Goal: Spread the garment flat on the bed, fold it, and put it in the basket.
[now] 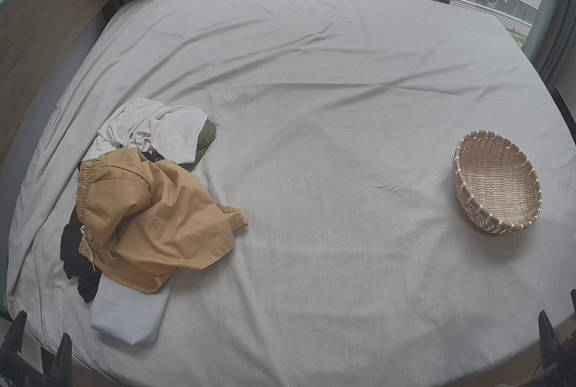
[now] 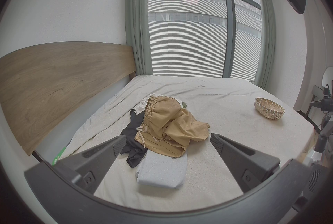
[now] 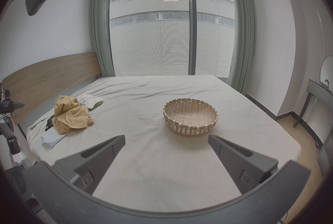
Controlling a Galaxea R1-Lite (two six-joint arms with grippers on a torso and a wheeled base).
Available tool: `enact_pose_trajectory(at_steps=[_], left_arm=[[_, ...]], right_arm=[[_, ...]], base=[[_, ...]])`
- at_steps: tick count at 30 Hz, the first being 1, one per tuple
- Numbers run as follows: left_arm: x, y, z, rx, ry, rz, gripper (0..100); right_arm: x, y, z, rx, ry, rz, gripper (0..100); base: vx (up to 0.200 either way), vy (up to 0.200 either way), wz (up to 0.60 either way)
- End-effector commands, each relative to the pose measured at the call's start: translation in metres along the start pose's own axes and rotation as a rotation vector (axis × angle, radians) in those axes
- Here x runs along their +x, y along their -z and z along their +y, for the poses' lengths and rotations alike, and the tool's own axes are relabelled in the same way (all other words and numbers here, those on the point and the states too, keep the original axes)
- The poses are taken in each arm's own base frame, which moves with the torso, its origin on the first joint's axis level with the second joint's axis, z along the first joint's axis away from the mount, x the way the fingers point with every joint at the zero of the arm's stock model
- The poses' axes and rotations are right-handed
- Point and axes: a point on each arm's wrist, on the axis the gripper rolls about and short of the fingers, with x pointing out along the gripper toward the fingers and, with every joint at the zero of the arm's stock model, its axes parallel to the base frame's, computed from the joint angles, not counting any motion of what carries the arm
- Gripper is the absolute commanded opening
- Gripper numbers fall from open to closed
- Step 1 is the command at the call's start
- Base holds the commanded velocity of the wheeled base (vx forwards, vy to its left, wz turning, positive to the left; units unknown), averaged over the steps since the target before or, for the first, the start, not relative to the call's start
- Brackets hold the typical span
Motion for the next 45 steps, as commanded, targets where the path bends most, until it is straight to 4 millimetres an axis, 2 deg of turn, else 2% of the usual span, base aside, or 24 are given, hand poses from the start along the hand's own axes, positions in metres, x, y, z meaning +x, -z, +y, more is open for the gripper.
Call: enact_pose_trajectory(at_steps=[1, 4, 7, 8, 9, 10, 11, 16, 18, 19, 21, 27, 31, 33, 39, 45], left_arm=[[0.000, 0.005, 0.000, 0.005, 0.002, 0.005, 100], [0.000, 0.004, 0.000, 0.008, 0.006, -0.005, 100], [-0.006, -0.030, -0.001, 0.009, 0.016, -0.105, 100], [-0.006, -0.033, -0.001, 0.009, 0.016, -0.108, 100], [-0.003, -0.048, -0.001, 0.009, 0.021, -0.102, 100], [-0.002, -0.050, -0.001, 0.011, 0.028, -0.091, 100], [-0.002, -0.050, -0.001, 0.011, 0.028, -0.091, 100], [0.013, -0.054, -0.004, -0.118, 0.242, 0.041, 100], [0.013, -0.054, -0.004, -0.118, 0.242, 0.041, 100], [0.023, -0.062, -0.006, -0.195, 0.324, 0.119, 100], [0.033, -0.067, -0.008, -0.260, 0.360, 0.191, 100], [0.062, -0.076, -0.014, -0.381, 0.404, 0.322, 100], [0.074, -0.079, -0.016, -0.399, 0.400, 0.338, 100], [0.087, -0.080, -0.017, -0.417, 0.393, 0.361, 100], [0.109, -0.075, -0.020, -0.423, 0.374, 0.438, 100], [0.138, -0.066, -0.024, -0.431, 0.350, 0.513, 100]], right_arm=[[0.001, 0.005, 0.000, 0.000, -0.001, 0.009, 100], [0.001, 0.005, 0.000, 0.000, -0.001, 0.009, 100], [0.001, 0.005, 0.000, 0.000, 0.000, 0.010, 100], [0.001, 0.005, 0.000, 0.000, 0.000, 0.010, 100], [0.001, 0.005, 0.000, -0.001, 0.002, 0.012, 100], [0.001, 0.005, 0.000, -0.001, 0.000, 0.010, 100], [0.001, 0.005, 0.000, -0.001, 0.000, 0.010, 100], [0.001, 0.005, 0.000, -0.001, -0.001, 0.010, 100], [0.001, 0.005, 0.000, -0.001, -0.001, 0.010, 100], [0.001, 0.005, 0.000, -0.003, -0.001, 0.012, 100], [0.001, 0.005, 0.000, -0.003, -0.001, 0.010, 100], [0.001, 0.005, 0.000, -0.001, -0.001, 0.010, 100], [0.001, 0.005, 0.000, -0.003, 0.000, 0.010, 100], [0.001, 0.005, 0.000, -0.003, -0.001, 0.010, 100], [0.001, 0.005, 0.000, -0.003, -0.001, 0.010, 100], [0.001, 0.005, 0.000, -0.003, 0.000, 0.010, 100]], base=[[0.000, 0.000, 0.00], [0.000, 0.000, 0.00], [0.000, 0.000, 0.00], [0.000, 0.000, 0.00], [0.000, 0.000, 0.00], [0.000, 0.000, 0.00], [0.000, 0.000, 0.00], [0.000, 0.000, 0.00], [0.000, 0.000, 0.00], [0.000, 0.000, 0.00], [0.000, 0.000, 0.00], [0.000, 0.000, 0.00], [0.000, 0.000, 0.00], [0.000, 0.000, 0.00], [0.000, 0.000, 0.00], [0.000, 0.000, 0.00]])
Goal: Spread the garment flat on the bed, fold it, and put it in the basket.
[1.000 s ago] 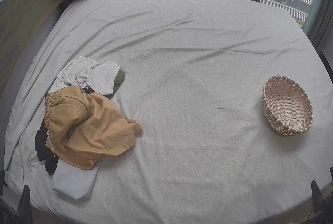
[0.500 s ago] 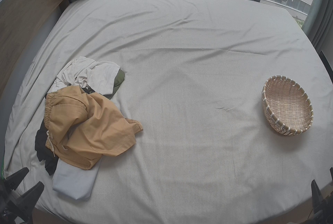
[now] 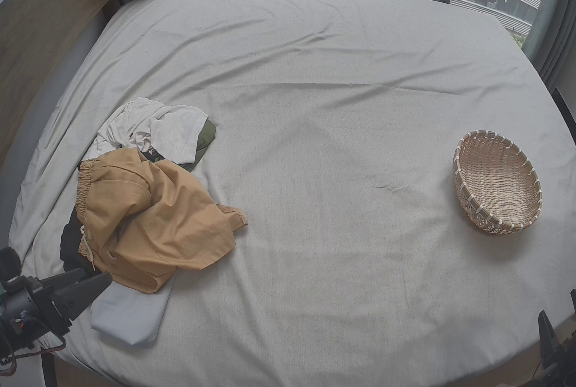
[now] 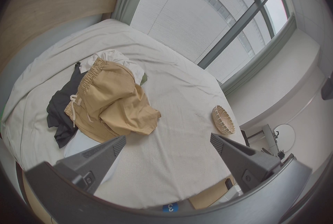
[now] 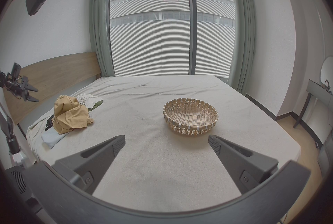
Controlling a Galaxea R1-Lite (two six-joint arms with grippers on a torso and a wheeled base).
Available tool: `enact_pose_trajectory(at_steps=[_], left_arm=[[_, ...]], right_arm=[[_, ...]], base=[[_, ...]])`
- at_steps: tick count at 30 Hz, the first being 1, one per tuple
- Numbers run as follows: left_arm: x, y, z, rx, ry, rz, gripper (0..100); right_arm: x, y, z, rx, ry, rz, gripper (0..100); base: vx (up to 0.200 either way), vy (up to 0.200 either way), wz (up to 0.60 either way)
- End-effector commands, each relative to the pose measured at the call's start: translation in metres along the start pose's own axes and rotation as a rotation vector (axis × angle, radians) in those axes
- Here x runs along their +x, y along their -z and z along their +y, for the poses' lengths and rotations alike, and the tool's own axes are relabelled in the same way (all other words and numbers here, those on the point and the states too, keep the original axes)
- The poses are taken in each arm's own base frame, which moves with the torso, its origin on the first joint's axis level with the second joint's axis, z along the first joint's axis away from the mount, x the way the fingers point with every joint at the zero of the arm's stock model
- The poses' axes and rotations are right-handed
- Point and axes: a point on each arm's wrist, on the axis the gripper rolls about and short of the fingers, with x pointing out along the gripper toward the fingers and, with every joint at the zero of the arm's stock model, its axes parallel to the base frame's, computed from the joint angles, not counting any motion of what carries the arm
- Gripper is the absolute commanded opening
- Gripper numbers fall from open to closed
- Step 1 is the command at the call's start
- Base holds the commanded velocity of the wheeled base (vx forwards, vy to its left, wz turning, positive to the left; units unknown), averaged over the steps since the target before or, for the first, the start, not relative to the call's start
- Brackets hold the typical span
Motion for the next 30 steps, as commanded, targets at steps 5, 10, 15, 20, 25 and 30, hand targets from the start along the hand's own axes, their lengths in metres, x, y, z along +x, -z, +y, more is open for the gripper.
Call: enact_pose_trajectory(at_steps=[5, 10, 15, 20, 25, 30], left_arm=[[0.052, -0.003, 0.018, -0.055, -0.067, 0.138, 100], [0.072, -0.001, 0.027, -0.093, -0.089, 0.179, 100], [0.087, 0.002, 0.034, -0.142, -0.097, 0.186, 100], [0.106, 0.010, 0.044, -0.166, -0.126, 0.247, 100], [0.125, 0.017, 0.055, -0.176, -0.140, 0.266, 100], [0.137, 0.025, 0.063, -0.180, -0.149, 0.276, 100]], right_arm=[[0.001, 0.005, 0.000, -0.001, 0.001, 0.010, 100], [0.001, 0.005, 0.000, -0.001, -0.001, 0.010, 100], [0.001, 0.005, 0.000, -0.001, 0.001, 0.010, 100], [0.001, 0.005, 0.000, -0.001, 0.001, 0.010, 100], [0.001, 0.005, 0.000, 0.001, 0.001, 0.010, 100], [0.001, 0.005, 0.000, 0.001, 0.001, 0.010, 100]], base=[[0.000, 0.000, 0.00], [0.000, 0.000, 0.00], [0.000, 0.000, 0.00], [0.000, 0.000, 0.00], [0.000, 0.000, 0.00], [0.000, 0.000, 0.00]])
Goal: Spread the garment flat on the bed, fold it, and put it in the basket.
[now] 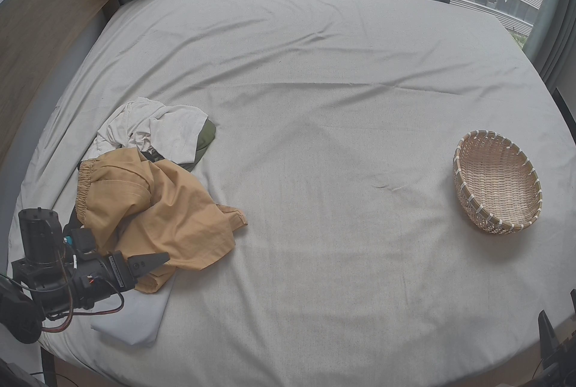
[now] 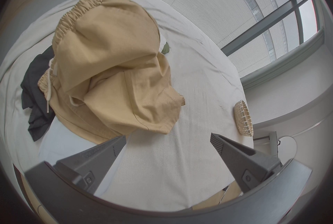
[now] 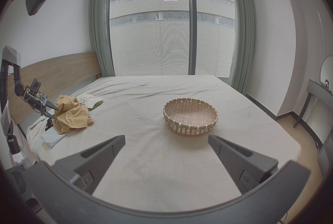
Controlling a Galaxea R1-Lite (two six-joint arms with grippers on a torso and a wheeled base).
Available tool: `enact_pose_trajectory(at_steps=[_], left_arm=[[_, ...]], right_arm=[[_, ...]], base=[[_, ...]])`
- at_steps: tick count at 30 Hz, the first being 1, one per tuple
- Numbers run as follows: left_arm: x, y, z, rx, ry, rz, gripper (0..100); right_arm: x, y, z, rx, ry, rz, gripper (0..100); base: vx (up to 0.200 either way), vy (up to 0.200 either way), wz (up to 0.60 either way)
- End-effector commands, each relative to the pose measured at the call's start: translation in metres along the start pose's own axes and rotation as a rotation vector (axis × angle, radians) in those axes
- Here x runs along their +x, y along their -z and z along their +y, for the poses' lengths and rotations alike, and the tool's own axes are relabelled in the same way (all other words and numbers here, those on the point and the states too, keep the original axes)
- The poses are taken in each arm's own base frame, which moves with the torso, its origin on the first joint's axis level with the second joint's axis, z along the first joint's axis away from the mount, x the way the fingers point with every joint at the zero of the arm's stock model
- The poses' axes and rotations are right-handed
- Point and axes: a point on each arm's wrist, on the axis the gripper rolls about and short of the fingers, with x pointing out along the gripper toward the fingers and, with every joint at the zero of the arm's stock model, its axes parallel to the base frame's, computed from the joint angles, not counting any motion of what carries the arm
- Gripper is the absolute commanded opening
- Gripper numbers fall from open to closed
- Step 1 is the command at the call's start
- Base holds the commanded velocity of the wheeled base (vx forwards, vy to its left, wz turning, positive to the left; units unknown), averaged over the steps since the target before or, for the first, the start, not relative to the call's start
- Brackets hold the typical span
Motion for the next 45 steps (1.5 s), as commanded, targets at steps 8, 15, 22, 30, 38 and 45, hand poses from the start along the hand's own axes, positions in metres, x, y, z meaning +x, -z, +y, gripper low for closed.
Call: enact_pose_trajectory(at_steps=[8, 15, 22, 30, 38, 45], left_arm=[[0.047, 0.027, 0.032, -0.042, -0.065, 0.104, 100], [0.053, 0.035, 0.039, -0.066, -0.077, 0.100, 100], [0.065, 0.038, 0.045, -0.057, -0.086, 0.063, 100], [0.083, 0.036, 0.047, -0.067, -0.068, -0.031, 100], [0.091, 0.033, 0.037, -0.082, -0.036, -0.088, 100], [0.095, 0.038, 0.032, -0.072, -0.025, -0.070, 0]], right_arm=[[0.001, 0.005, 0.000, 0.000, 0.000, 0.010, 100], [0.001, 0.005, 0.000, 0.000, 0.002, 0.010, 100], [0.001, 0.005, 0.000, 0.000, 0.000, 0.010, 100], [0.001, 0.005, 0.000, 0.001, 0.000, 0.010, 100], [0.001, 0.005, 0.000, 0.001, 0.000, 0.010, 100], [0.001, 0.005, 0.000, 0.001, -0.001, 0.010, 100]], base=[[0.000, 0.000, 0.00], [0.000, 0.000, 0.00], [0.000, 0.000, 0.00], [0.000, 0.000, 0.00], [0.000, 0.000, 0.00], [0.000, 0.000, 0.00]])
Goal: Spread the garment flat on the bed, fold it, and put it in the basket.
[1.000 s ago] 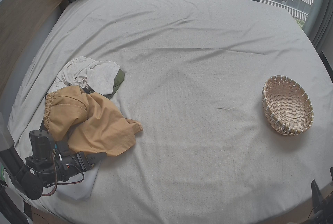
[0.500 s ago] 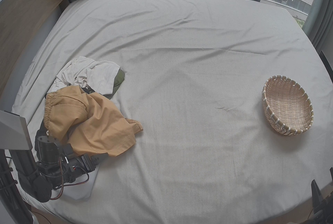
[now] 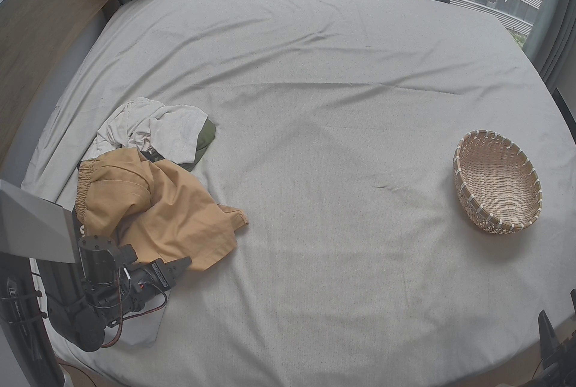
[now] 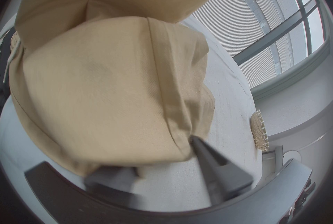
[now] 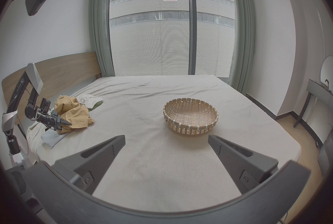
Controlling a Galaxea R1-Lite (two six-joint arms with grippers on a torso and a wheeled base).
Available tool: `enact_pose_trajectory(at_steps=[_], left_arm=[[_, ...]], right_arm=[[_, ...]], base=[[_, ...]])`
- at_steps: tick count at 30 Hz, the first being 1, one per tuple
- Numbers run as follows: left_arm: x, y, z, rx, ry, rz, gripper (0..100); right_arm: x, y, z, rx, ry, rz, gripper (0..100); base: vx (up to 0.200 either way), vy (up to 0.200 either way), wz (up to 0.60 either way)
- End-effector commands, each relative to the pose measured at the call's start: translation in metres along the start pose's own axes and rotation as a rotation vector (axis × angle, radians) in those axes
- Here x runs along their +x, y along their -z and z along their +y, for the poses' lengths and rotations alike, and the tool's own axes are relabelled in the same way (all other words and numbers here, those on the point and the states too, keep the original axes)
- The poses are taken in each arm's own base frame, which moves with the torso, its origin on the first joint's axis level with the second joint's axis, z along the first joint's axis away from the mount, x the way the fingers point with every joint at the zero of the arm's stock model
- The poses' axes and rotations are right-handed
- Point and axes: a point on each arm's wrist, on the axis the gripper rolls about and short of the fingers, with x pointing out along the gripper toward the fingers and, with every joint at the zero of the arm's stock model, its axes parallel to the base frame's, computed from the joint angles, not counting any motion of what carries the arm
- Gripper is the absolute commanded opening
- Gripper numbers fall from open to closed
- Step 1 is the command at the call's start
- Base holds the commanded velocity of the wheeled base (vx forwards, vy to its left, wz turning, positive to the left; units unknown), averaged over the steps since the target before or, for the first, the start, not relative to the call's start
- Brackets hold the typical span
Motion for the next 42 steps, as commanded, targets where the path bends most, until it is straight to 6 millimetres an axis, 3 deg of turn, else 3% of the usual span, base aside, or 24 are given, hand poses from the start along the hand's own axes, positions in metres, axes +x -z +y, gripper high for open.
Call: enact_pose_trajectory(at_steps=[1, 12, 18, 28, 35, 42], left_arm=[[0.003, 0.004, -0.004, 0.007, 0.016, 0.018, 0], [0.019, 0.010, -0.051, -0.037, 0.192, 0.018, 0], [0.024, 0.027, -0.085, 0.017, 0.311, 0.065, 0], [0.048, 0.059, -0.124, 0.074, 0.436, 0.121, 0], [0.062, 0.078, -0.145, 0.099, 0.507, 0.146, 0], [0.063, 0.089, -0.156, 0.115, 0.549, 0.165, 0]], right_arm=[[0.001, 0.005, 0.000, 0.000, 0.001, 0.010, 100], [0.001, 0.005, 0.000, 0.001, 0.001, 0.010, 100], [0.001, 0.005, 0.000, 0.001, 0.002, 0.010, 100], [0.001, 0.005, 0.000, 0.001, 0.002, 0.010, 100], [0.001, 0.005, 0.000, 0.001, 0.002, 0.010, 100], [0.001, 0.005, 0.000, 0.001, 0.002, 0.010, 100]], base=[[0.000, 0.000, 0.00], [0.000, 0.000, 0.00], [0.000, 0.000, 0.00], [0.000, 0.000, 0.00], [0.000, 0.000, 0.00], [0.000, 0.000, 0.00]])
